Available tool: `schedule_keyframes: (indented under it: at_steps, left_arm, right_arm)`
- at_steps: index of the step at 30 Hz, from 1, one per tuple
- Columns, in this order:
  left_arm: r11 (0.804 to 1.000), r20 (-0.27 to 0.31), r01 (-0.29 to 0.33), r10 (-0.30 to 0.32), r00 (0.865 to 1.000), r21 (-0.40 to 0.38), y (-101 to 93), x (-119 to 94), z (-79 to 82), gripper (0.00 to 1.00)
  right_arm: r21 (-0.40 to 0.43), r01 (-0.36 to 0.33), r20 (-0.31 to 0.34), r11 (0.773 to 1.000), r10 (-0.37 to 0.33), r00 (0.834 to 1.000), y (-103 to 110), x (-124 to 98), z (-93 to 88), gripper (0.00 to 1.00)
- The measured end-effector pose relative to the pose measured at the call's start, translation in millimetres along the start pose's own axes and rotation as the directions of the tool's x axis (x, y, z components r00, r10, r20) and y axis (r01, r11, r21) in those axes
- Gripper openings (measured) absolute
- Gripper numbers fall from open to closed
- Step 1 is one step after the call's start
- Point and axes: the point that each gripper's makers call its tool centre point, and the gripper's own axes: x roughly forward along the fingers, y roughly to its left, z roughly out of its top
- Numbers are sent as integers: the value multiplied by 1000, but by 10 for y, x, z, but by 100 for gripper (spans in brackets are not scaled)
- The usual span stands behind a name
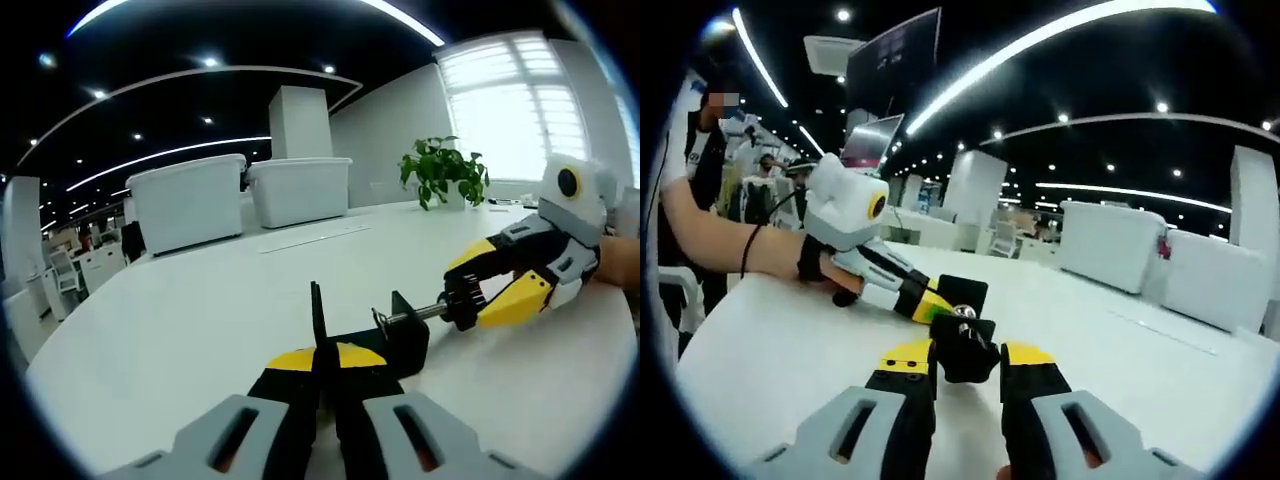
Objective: Clamp the fixed fixture on the desktop, loosen the retaining clip, secure it to the edge of the desk, and tighten the retaining clip.
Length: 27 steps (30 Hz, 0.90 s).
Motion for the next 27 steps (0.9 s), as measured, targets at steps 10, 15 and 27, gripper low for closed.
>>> schedule_keyframes:
  at_steps: [10, 15, 27]
  left_arm:
    - [1000, 0, -4, 4, 1000, 1, -22, -38, 1, 6]
    - [1000, 0, -1, 1, 1000, 1, -9, -18, -4, 6]
    - [1000, 0, 1, -1, 1000, 0, -15, -14, 3, 6]
  right_arm:
    - [621, -151, 117, 769, 100, 988, -364, -132, 114, 30]
    - [720, -172, 124, 672, 119, 985, -439, -131, 87, 29]
    - [672, -83, -40, 736, 148, 988, -266, -23, -137, 24]
